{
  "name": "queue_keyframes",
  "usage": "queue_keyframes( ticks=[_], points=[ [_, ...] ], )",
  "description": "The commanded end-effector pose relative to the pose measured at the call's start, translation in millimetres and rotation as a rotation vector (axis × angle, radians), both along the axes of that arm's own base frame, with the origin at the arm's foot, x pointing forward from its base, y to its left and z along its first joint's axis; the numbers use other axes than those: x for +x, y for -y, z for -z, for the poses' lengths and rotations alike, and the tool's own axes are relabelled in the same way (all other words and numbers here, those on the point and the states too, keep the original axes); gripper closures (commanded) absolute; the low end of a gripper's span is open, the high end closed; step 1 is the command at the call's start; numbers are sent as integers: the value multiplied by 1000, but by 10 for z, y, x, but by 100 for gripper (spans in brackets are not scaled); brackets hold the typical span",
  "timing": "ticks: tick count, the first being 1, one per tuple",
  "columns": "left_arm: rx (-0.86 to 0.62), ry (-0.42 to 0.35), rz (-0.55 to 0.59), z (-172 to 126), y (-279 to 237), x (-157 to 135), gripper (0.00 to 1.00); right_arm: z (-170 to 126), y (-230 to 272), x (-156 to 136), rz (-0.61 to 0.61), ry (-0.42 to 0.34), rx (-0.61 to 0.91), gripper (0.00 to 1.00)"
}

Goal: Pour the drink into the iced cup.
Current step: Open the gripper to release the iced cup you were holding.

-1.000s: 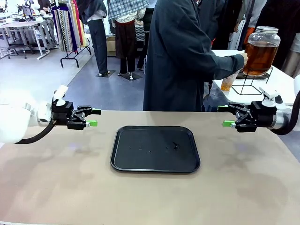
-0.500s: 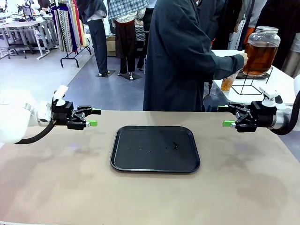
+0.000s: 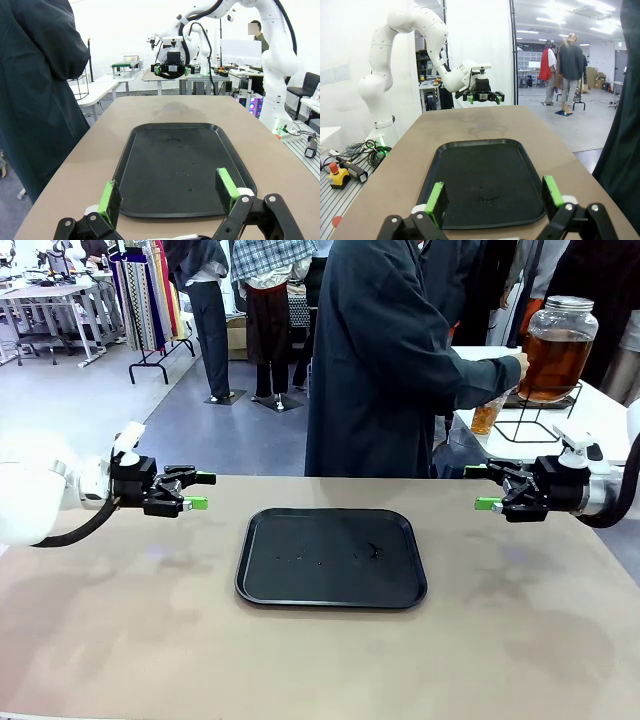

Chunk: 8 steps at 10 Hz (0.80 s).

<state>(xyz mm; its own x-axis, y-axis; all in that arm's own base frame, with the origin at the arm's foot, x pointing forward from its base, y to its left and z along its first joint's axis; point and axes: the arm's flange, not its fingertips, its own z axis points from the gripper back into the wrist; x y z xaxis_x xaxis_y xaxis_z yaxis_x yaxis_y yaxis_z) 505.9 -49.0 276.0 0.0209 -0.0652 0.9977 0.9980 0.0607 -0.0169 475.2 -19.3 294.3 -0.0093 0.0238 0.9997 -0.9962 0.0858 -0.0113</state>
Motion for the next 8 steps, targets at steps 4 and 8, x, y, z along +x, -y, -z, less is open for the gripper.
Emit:
queue_keyframes(
  ticks=[4, 8],
  points=[
    [0, 2, -2, -18, -2, -14, 0, -39, -20, -1, -1, 8, -1, 0],
    [0, 2, -2, -18, -2, -14, 0, -39, -20, -1, -1, 8, -1, 0]
  ],
)
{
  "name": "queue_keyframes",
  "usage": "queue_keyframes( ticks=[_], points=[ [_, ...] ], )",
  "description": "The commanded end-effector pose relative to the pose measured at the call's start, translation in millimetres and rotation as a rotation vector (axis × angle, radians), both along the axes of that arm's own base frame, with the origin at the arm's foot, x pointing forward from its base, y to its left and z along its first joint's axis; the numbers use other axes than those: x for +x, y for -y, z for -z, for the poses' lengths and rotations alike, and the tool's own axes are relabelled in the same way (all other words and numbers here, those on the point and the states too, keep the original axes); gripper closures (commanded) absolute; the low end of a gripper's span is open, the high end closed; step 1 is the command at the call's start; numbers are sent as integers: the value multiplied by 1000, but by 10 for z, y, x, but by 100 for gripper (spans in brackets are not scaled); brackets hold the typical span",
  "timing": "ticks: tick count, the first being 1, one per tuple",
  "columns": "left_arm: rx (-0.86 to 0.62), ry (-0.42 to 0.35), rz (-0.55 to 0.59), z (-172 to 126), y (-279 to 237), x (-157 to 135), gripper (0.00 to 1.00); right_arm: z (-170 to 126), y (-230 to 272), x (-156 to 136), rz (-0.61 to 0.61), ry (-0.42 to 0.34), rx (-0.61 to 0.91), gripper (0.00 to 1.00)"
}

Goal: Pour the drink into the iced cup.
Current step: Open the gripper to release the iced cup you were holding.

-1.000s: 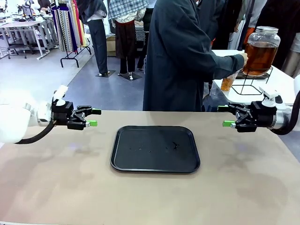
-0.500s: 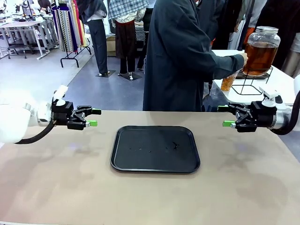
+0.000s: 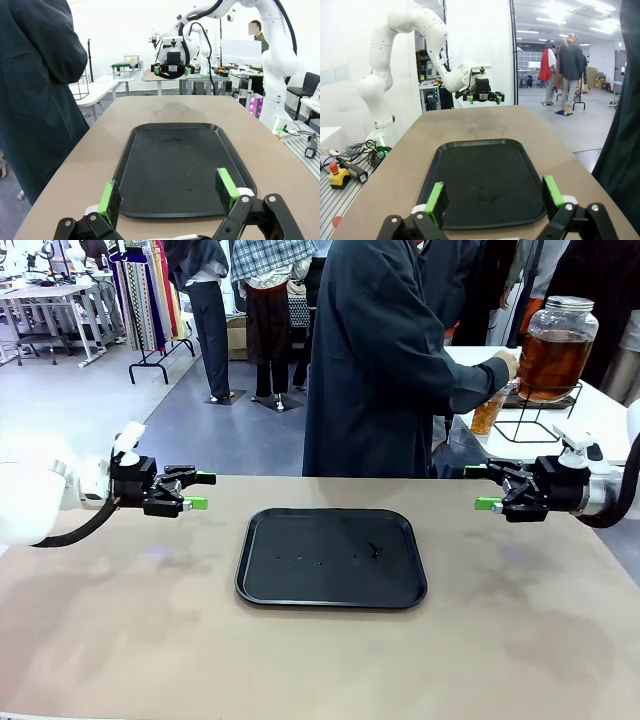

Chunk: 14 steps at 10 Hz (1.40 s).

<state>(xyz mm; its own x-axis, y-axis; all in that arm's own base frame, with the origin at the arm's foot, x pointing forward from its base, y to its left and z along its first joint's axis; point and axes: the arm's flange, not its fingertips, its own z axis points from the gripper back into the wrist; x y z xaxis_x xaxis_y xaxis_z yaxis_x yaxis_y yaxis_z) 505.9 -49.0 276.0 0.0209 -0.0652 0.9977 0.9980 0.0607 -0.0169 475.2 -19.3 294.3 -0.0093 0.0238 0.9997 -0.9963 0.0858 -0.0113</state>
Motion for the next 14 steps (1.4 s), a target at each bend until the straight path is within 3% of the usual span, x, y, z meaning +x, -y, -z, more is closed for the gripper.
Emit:
queue_keyframes(
  ticks=[1, 14],
  points=[
    [0, 2, -2, -18, -2, -14, 0, -39, -20, -1, -1, 8, -1, 0],
    [0, 2, -2, -18, -2, -14, 0, -39, -20, -1, -1, 8, -1, 0]
  ],
)
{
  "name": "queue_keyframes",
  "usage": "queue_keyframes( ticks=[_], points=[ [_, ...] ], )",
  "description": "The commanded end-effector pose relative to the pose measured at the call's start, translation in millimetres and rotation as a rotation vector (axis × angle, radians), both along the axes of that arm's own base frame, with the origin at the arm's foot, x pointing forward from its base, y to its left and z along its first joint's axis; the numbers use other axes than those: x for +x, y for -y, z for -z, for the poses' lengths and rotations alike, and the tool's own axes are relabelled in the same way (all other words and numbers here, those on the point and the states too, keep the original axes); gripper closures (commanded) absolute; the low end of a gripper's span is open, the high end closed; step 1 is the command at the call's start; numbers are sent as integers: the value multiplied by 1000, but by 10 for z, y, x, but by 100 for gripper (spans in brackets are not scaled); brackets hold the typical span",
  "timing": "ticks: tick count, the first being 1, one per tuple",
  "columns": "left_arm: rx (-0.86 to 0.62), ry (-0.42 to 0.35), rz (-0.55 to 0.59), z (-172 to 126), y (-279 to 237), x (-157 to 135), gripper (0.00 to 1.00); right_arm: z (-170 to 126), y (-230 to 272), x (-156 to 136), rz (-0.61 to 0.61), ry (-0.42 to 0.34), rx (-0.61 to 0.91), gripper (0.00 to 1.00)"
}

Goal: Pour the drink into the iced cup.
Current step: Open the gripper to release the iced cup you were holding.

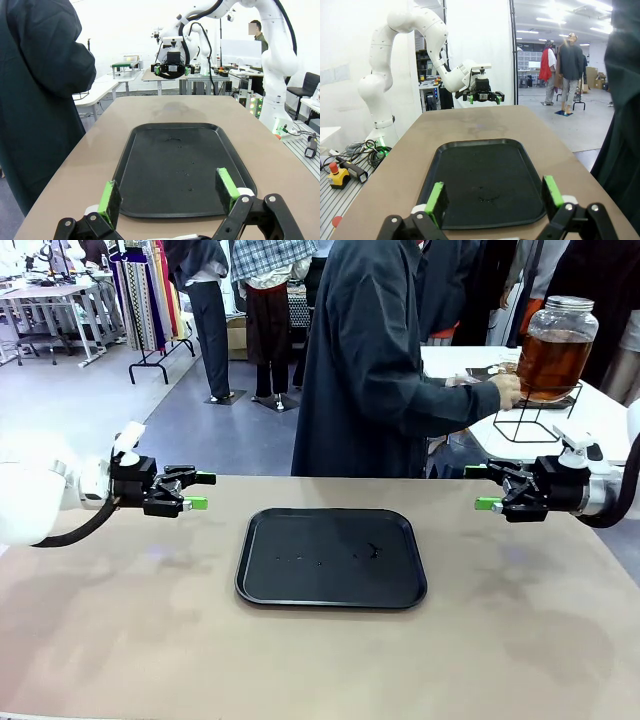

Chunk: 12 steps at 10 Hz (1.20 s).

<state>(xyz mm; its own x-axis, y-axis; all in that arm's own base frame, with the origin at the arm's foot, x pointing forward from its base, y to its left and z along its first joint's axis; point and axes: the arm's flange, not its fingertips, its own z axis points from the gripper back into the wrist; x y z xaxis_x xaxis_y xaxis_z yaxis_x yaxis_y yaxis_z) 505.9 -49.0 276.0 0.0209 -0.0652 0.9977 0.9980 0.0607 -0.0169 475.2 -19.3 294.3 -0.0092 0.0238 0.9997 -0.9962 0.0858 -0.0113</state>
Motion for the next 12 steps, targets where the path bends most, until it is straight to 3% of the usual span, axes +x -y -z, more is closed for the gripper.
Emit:
queue_keyframes(
  ticks=[1, 12],
  points=[
    [0, 2, -2, -18, -2, -14, 0, -39, -20, -1, -1, 8, -1, 0],
    [0, 2, -2, -18, -2, -14, 0, -39, -20, -1, -1, 8, -1, 0]
  ],
)
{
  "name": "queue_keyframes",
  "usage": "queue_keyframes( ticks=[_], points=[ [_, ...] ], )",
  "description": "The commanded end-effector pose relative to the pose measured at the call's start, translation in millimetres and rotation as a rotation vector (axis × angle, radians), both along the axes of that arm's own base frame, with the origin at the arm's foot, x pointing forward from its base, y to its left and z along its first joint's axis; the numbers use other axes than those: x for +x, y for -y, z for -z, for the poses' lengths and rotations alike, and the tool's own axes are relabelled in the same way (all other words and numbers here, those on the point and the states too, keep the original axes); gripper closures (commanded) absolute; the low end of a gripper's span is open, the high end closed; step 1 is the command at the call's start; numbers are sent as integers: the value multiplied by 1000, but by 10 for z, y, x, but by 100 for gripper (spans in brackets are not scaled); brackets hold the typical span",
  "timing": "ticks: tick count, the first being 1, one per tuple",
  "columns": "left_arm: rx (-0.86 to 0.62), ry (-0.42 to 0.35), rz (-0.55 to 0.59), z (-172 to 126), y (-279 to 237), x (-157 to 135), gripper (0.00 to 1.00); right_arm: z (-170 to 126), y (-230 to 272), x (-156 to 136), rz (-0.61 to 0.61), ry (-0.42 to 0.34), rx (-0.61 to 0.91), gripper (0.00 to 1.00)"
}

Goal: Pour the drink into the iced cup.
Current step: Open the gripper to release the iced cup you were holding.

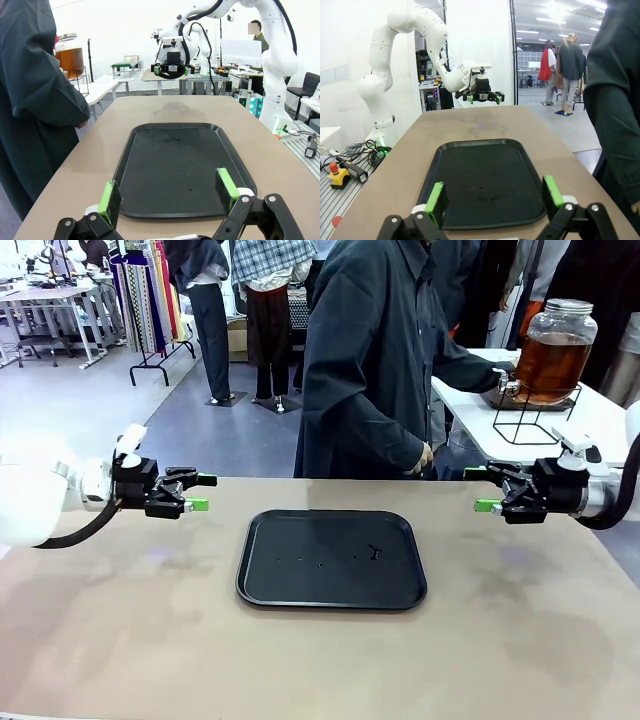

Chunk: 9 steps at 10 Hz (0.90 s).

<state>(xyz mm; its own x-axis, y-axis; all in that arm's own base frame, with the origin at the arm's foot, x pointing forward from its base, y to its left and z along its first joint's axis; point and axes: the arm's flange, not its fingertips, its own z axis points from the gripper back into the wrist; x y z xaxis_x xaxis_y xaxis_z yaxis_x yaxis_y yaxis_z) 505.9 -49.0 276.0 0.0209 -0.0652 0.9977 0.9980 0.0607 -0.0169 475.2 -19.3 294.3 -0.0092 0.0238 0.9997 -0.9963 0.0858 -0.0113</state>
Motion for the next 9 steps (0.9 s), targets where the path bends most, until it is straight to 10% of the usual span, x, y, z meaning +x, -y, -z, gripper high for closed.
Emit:
queue_keyframes(
  ticks=[1, 9],
  points=[
    [0, 2, -2, -18, -2, -14, 0, -39, -20, -1, -1, 8, -1, 0],
    [0, 2, -2, -18, -2, -14, 0, -39, -20, -1, -1, 8, -1, 0]
  ],
)
